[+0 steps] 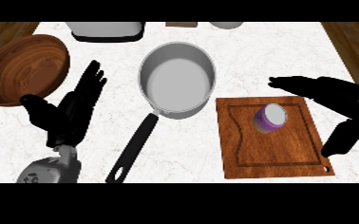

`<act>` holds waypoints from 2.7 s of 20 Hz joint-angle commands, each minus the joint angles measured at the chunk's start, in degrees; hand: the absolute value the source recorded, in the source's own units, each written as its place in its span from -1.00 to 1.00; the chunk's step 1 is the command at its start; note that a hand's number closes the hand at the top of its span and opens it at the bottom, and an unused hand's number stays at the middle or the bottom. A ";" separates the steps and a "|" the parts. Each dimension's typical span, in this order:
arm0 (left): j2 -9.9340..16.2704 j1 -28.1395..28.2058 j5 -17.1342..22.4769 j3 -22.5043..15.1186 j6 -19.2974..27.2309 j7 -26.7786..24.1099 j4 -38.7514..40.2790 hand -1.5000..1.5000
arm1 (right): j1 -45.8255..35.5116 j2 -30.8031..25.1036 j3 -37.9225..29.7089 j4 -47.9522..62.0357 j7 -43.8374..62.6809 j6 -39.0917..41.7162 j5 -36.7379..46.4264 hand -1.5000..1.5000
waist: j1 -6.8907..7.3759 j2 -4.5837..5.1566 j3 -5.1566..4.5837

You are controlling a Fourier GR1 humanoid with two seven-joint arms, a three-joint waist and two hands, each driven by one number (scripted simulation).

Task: Pick the can from the cutting board and place it in the pot

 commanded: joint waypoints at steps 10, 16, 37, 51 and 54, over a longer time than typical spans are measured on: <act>-2.55 -0.60 -2.78 -0.75 0.06 3.04 -1.57 0.00 | -4.23 8.96 5.21 9.07 -0.40 -3.46 15.51 -1.00 | 0.46 0.10 0.03; -1.41 -3.13 -1.47 2.82 -1.97 1.93 1.75 0.00 | -2.99 11.09 7.01 13.45 -0.65 -7.74 22.63 -1.00 | 0.23 0.14 0.03; -1.57 0.73 -0.74 4.67 -4.78 6.60 -5.88 0.00 | -0.69 11.97 1.83 13.26 -15.69 -8.64 26.60 1.00 | 0.17 -0.03 0.02; -1.93 4.16 -3.81 7.36 -1.20 1.08 -0.10 0.00 | 14.96 39.62 -11.90 3.17 42.49 -28.65 36.36 1.00 | -9.79 -3.15 -0.82; -1.70 4.73 -3.31 7.77 -1.43 1.33 -0.59 0.00 | 15.81 39.99 -9.69 -3.16 50.11 -33.37 40.05 1.00 | -8.75 -3.68 -0.80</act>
